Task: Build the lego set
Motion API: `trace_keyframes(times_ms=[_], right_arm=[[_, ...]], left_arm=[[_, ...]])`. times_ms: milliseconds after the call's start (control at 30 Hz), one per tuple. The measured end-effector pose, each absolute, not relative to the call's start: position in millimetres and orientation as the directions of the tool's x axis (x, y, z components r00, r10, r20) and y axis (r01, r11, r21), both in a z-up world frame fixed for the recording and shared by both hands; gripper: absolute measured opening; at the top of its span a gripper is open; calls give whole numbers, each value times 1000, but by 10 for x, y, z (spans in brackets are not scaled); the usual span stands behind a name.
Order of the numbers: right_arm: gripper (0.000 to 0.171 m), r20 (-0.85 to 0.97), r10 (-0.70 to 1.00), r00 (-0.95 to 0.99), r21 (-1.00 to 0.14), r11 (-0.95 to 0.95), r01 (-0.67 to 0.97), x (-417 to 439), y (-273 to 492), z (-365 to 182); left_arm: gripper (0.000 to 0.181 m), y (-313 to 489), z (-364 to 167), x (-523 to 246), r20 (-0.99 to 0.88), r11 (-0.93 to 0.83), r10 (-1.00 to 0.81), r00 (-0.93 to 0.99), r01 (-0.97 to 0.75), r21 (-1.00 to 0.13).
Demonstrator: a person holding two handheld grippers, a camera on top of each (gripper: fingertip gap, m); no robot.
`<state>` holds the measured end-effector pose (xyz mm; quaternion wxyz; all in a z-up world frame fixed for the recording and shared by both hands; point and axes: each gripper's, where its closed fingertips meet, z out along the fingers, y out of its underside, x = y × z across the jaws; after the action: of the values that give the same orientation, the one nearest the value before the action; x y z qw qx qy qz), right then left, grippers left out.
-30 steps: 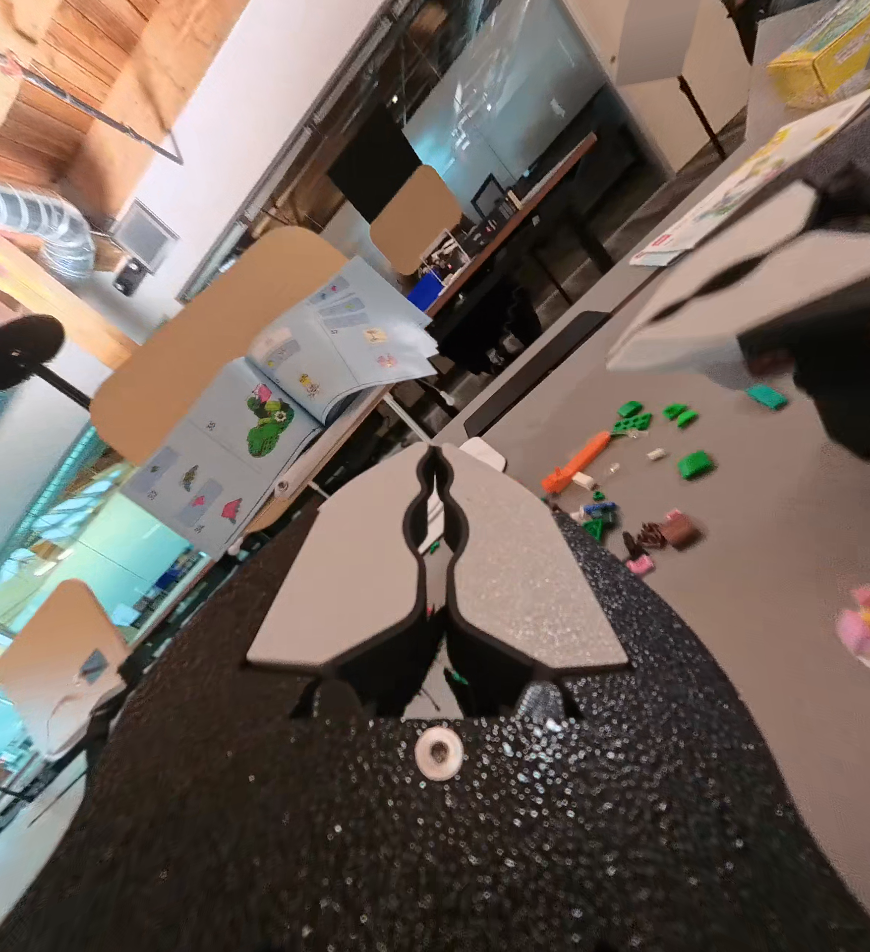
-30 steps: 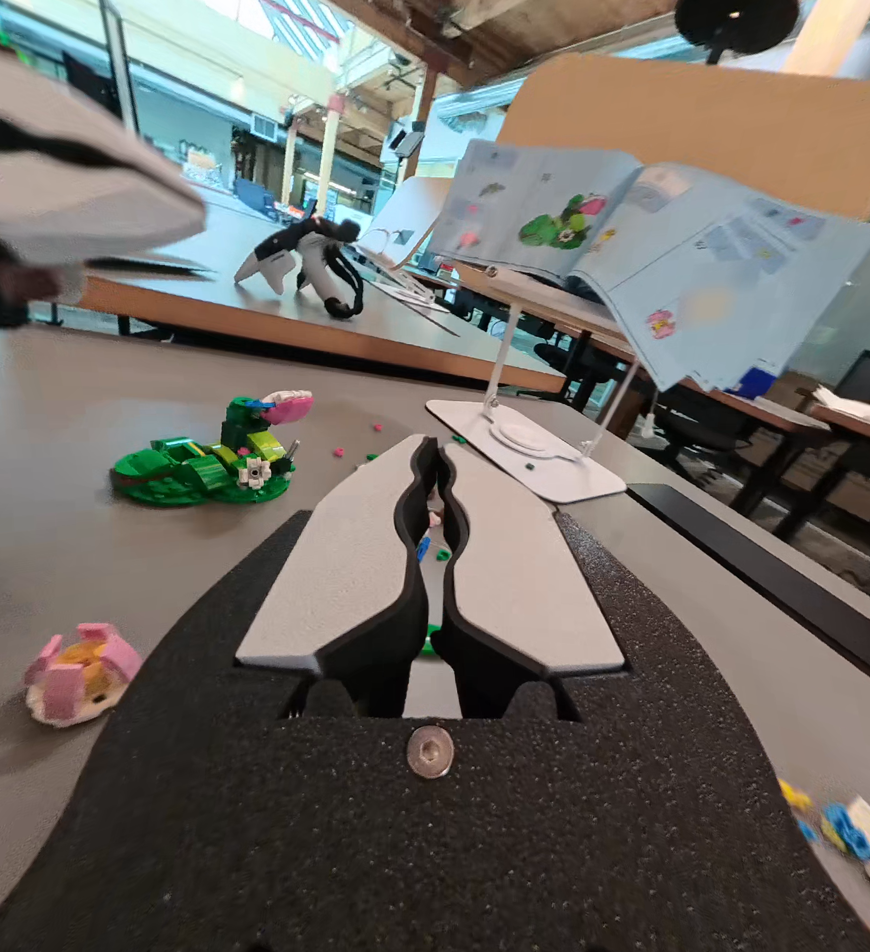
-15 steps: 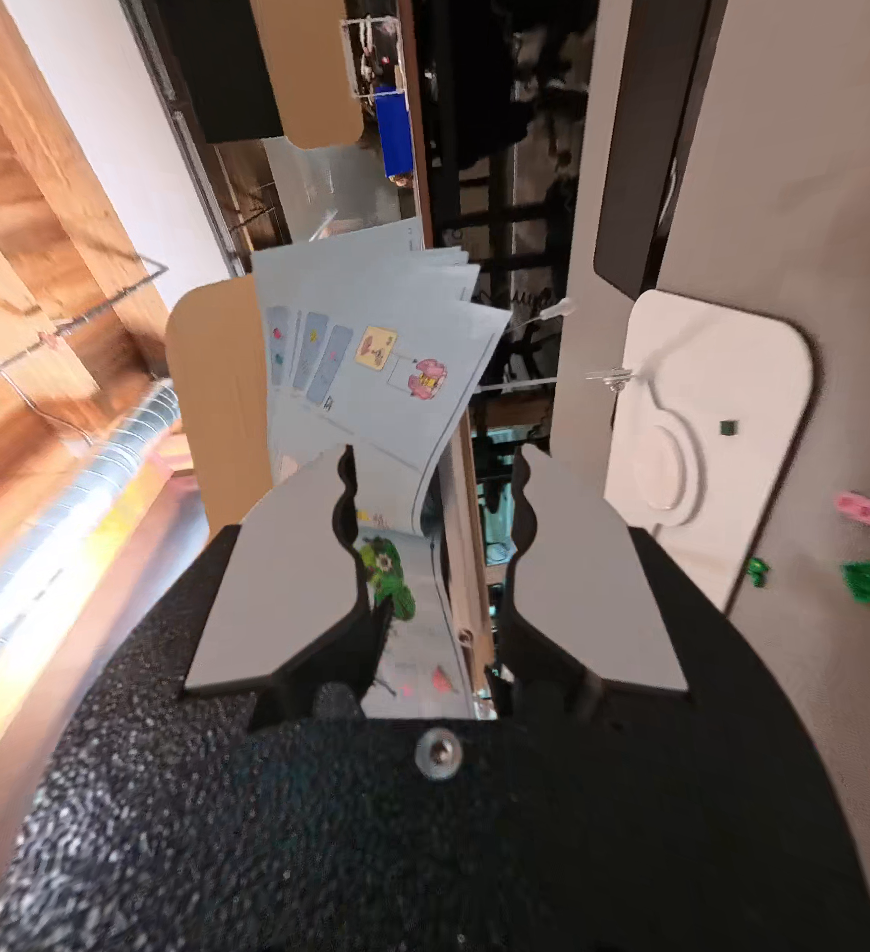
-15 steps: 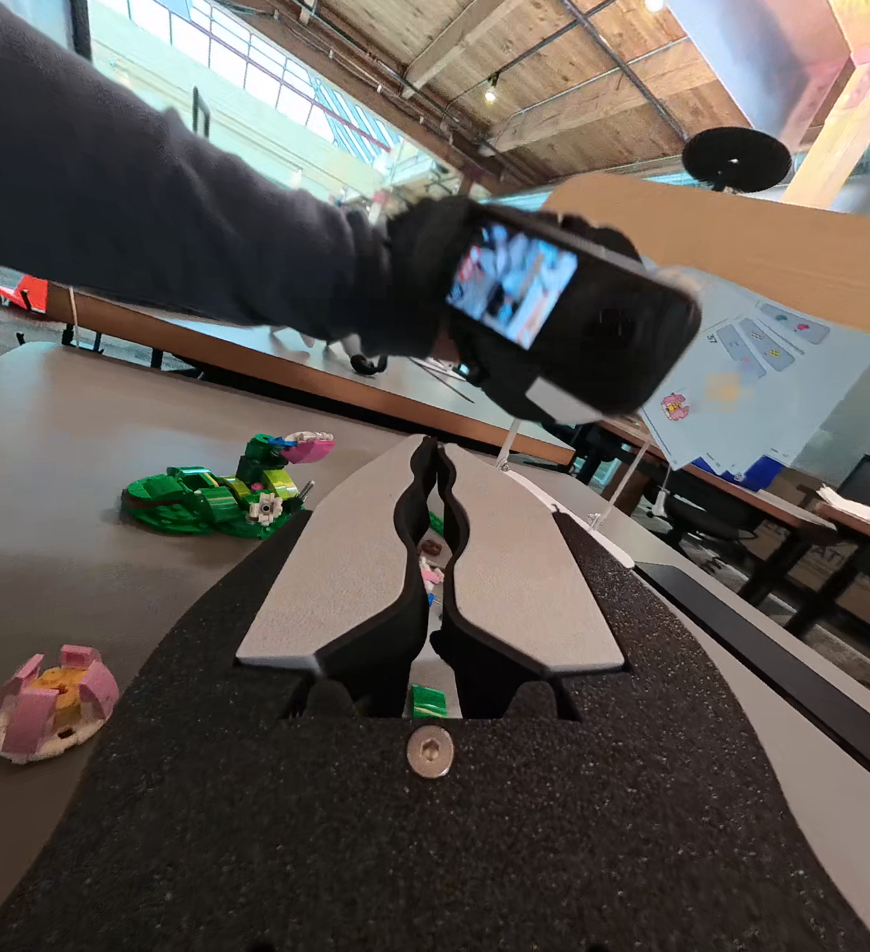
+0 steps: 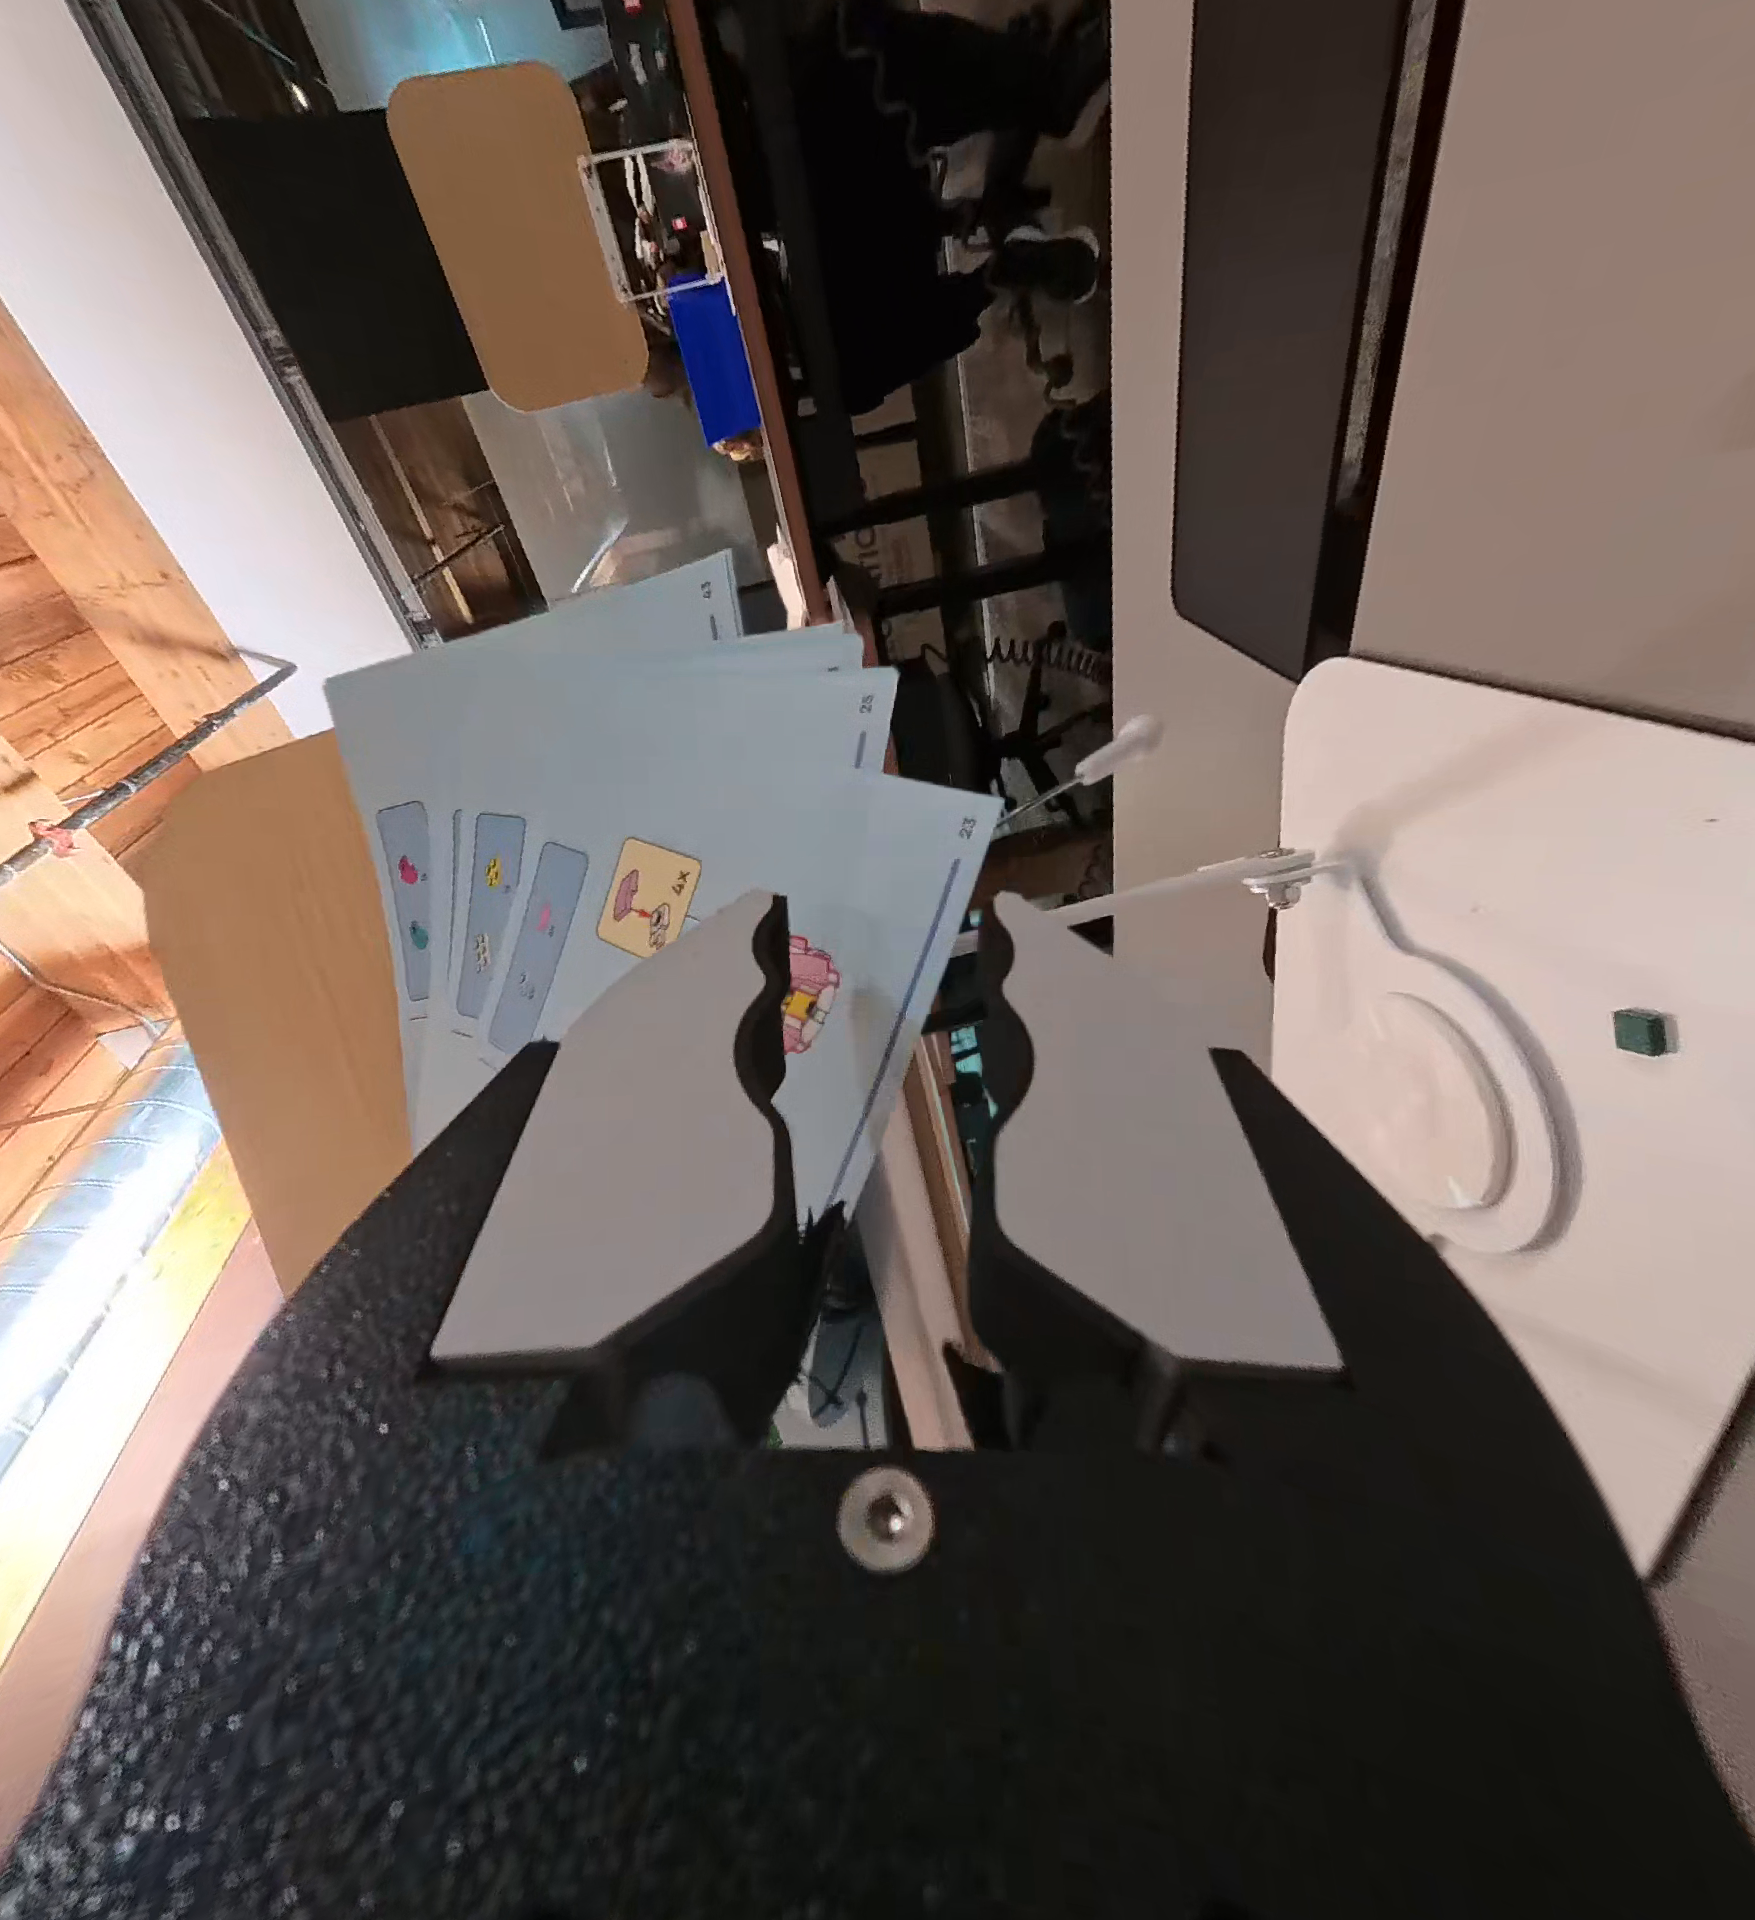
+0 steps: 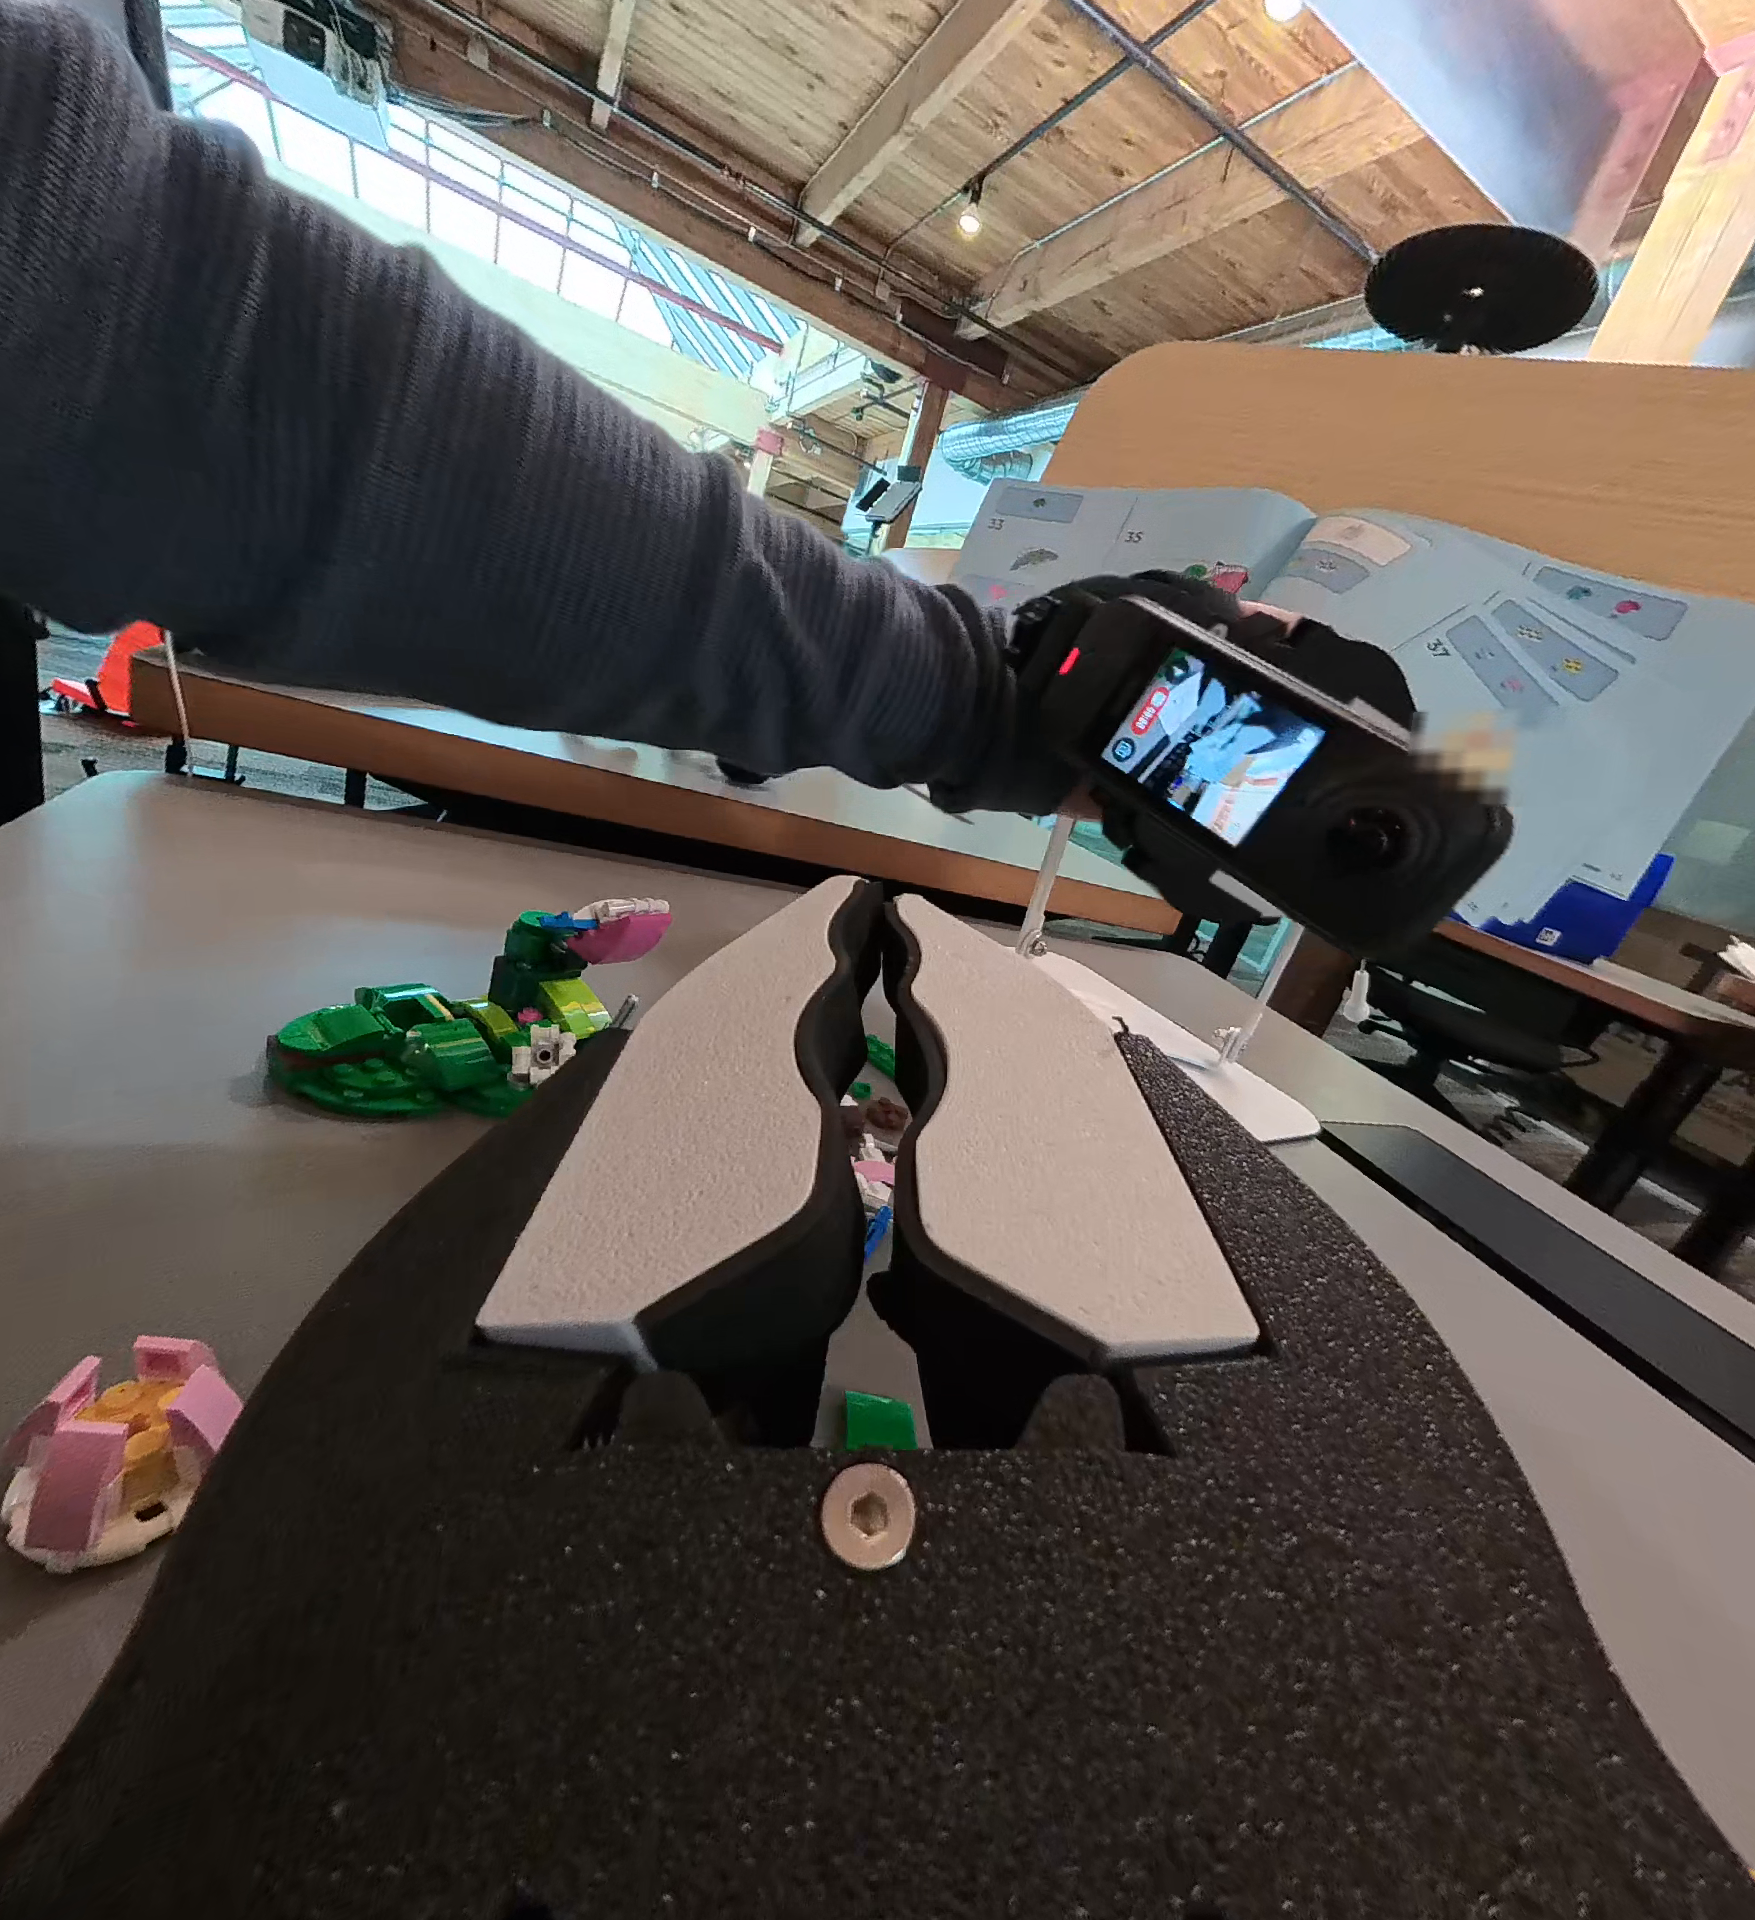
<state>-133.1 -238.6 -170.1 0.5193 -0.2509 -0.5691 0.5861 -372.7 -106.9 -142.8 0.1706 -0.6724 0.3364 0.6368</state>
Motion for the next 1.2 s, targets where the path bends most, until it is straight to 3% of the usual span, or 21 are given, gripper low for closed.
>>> trace_keyframes(times_ms=[100,133,167,267,367,467,567,667,800,1033,1200], right_arm=[[0,296,893,-339,-928,184,-325,-1324,-2388,-1700],[0,295,893,-340,-928,183,-325,-1323,-2387,-1700],[0,295,893,-340,-928,183,-325,-1321,-2388,-1700],[0,292,894,-340,-928,179,-326,-1317,-2382,-1698],[0,291,894,-342,-929,178,-326,-1314,-2381,-1698],[0,291,894,-341,-928,178,-326,-1312,-2379,-1699],[0,292,893,-341,-928,179,-326,-1313,-2379,-1700],[0,298,891,-342,-928,186,-324,-1316,-2389,-1705],[0,304,888,-344,-927,192,-323,-1318,-2401,-1712],[0,308,886,-347,-925,195,-325,-1309,-2410,-1714],[0,311,889,-336,-924,199,-327,-1295,-2388,-1707]], left_arm=[[17,-1044,-1445,-3748,-972,-726,-234,-27,-660,193],[3,-1036,-1445,-3734,-977,-726,-214,-8,-668,164],[0,-1025,-1443,-3708,-984,-722,-176,29,-683,109],[0,-1033,-1412,-3662,-979,-719,-18,205,-683,-130],[0,-1036,-1312,-3537,-895,-605,160,416,-675,-422],[0,-1064,-1141,-3372,-656,-357,276,702,-559,-748],[0,-1155,-938,-3247,-350,-90,255,901,-338,-937],[0,-1259,-773,-3131,-135,98,143,981,-149,-984],[0,-1374,-621,-3023,9,239,22,1000,3,-971],[0,-1446,-544,-2972,45,286,-22,999,50,-957],[0,-1905,-239,-3155,118,473,33,992,88,-877]])
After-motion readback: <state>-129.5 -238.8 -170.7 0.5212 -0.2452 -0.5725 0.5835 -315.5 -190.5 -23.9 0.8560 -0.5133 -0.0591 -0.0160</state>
